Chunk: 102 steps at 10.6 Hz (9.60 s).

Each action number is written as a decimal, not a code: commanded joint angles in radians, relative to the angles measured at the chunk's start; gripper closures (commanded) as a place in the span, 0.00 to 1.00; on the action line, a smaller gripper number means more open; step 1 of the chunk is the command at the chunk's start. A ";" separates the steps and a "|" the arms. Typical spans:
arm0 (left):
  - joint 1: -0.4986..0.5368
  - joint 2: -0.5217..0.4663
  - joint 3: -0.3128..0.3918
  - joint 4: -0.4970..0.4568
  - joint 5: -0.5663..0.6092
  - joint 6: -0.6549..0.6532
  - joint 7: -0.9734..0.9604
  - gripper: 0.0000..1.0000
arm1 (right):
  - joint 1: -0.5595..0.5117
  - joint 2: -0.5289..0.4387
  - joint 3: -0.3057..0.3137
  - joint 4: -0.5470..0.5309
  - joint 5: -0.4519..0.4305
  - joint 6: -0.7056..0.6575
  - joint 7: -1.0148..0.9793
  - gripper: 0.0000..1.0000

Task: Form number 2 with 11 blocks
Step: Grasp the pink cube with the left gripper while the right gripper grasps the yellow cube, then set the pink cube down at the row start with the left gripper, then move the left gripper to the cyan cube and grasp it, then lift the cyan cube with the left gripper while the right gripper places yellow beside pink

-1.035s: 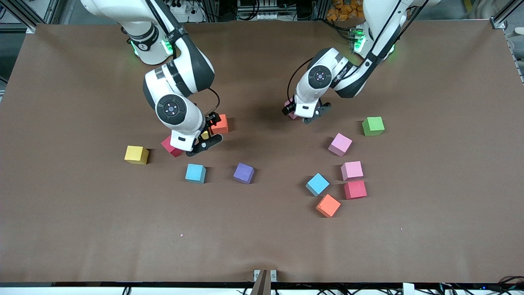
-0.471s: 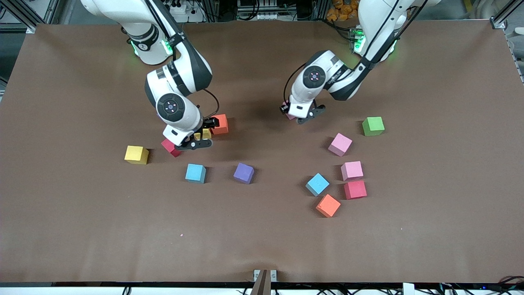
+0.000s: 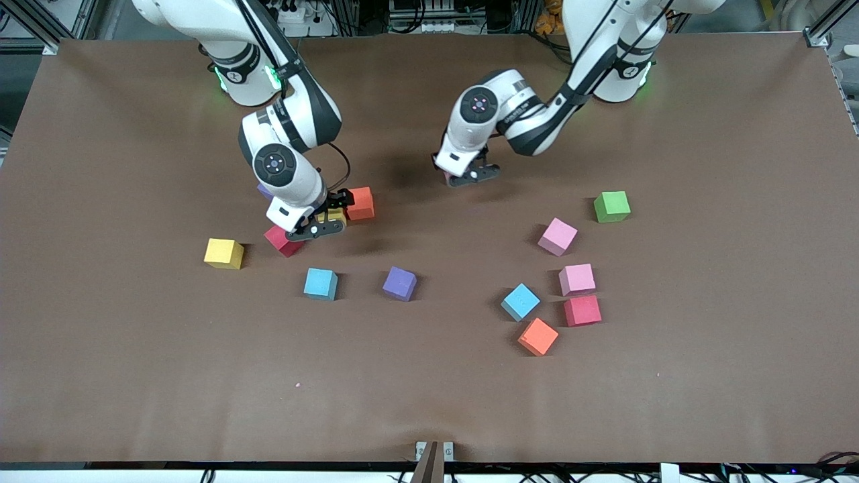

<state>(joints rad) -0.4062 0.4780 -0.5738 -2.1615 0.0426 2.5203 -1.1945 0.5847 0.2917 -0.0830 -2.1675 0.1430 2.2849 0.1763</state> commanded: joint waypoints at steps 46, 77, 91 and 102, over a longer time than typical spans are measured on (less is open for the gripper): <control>0.064 0.317 0.460 0.759 -0.105 -0.310 0.256 0.00 | 0.038 0.095 0.006 -0.041 0.090 0.087 -0.066 0.65; 0.092 0.093 0.468 0.614 -0.132 -0.474 0.102 0.61 | 0.526 0.044 0.012 0.023 -0.152 0.028 -0.827 0.71; 0.079 0.002 0.462 0.465 -0.135 -0.466 0.096 0.62 | 0.577 0.144 0.012 0.086 -0.082 0.045 -0.738 0.74; 0.073 -0.030 0.437 0.422 -0.136 -0.457 -0.046 0.62 | 0.577 0.080 0.011 0.100 -0.082 -0.046 -0.724 0.00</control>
<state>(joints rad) -0.3283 0.4832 -0.1328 -1.7038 -0.1025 2.0526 -1.1986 1.1522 0.4235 -0.0654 -2.0666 0.0456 2.2891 -0.5586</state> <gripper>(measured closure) 0.405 0.000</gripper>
